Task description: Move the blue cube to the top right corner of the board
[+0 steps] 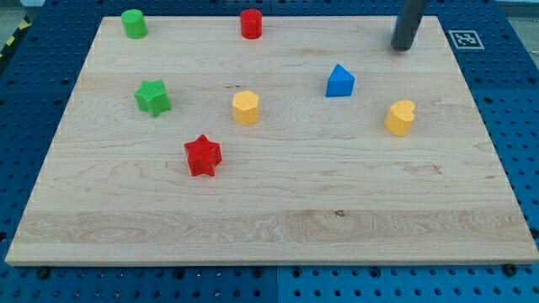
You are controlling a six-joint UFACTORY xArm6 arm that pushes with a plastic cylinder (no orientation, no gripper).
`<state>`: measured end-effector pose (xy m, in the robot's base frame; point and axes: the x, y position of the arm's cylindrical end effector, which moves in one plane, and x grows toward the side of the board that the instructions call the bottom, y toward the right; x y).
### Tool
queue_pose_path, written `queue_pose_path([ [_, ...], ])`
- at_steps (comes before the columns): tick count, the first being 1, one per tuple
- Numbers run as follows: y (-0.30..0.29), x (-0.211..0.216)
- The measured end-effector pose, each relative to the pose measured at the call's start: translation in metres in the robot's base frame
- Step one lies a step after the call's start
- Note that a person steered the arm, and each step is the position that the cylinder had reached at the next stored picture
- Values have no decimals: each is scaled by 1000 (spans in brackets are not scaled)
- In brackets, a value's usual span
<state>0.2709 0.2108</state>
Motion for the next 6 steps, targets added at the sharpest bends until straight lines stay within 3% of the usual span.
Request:
queue_pose_path([
  [2, -32, -33],
  [4, 0, -34],
  [6, -112, -2],
])
